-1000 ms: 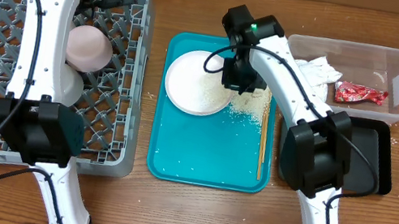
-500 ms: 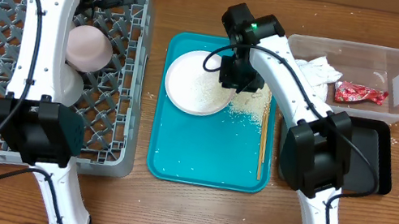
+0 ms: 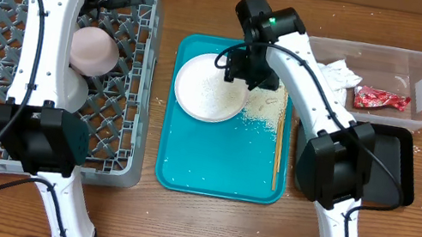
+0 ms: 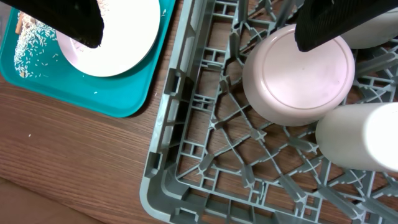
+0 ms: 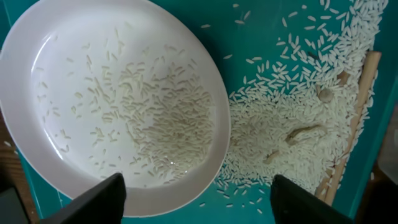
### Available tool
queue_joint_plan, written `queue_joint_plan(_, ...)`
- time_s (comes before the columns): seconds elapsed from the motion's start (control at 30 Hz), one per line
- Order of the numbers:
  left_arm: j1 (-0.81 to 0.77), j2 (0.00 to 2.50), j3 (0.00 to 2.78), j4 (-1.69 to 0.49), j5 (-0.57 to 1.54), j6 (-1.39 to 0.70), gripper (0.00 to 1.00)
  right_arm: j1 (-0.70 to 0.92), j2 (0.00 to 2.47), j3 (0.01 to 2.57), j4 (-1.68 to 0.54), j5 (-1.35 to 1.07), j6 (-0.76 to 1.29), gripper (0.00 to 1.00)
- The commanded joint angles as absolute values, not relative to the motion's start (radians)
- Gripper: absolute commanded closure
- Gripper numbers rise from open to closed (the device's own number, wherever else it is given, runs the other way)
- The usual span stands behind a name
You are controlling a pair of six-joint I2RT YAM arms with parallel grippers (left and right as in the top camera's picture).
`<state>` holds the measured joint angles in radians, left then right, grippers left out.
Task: Sort waste into correct bins and load items into the dishwasher
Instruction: 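Tilt the white plate with the right gripper, pouring rice onto the tray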
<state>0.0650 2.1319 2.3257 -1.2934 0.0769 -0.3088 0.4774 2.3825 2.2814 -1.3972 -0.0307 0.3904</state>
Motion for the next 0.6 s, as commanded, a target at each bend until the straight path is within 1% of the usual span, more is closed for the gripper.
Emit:
queue_joint_plan(0.0, 0.066, 2.093, 2.35, -1.294, 0.067, -0.318, 0.0, 0.47, 2.377, 2.313, -1.412, -0.073, 0.385, 0.18)
queue_joint_plan(0.1, 0.066, 2.093, 2.35, -1.293, 0.067, -0.318, 0.0, 0.47, 2.377, 2.313, -1.432, -0.104, 0.384, 0.16)
queue_joint_plan(0.23, 0.065, 2.093, 2.35, -1.293, 0.068, -0.318, 0.0, 0.47, 2.377, 2.313, -1.441, -0.182, 0.32, 0.14)
queue_joint_plan(0.27, 0.065, 2.093, 2.35, -1.294, 0.068, -0.318, 0.0, 0.47, 2.377, 2.313, -1.443, -0.184, 0.319, 0.09)
queue_joint_plan(0.3, 0.065, 2.093, 2.35, -1.293, 0.068, -0.318, 0.0, 0.47, 2.377, 2.313, -1.443, -0.177, 0.325, 0.0)
queue_joint_plan(0.4, 0.065, 2.093, 2.35, -1.293, 0.067, -0.318, 0.0, 0.47, 2.376, 2.313, -1.439, -0.113, 0.392, 0.0)
queue_joint_plan(0.57, 0.068, 2.093, 2.35, -1.293, 0.068, -0.318, 0.0, 0.47, 2.354, 2.313, -1.43, -0.101, 0.398, 0.0)
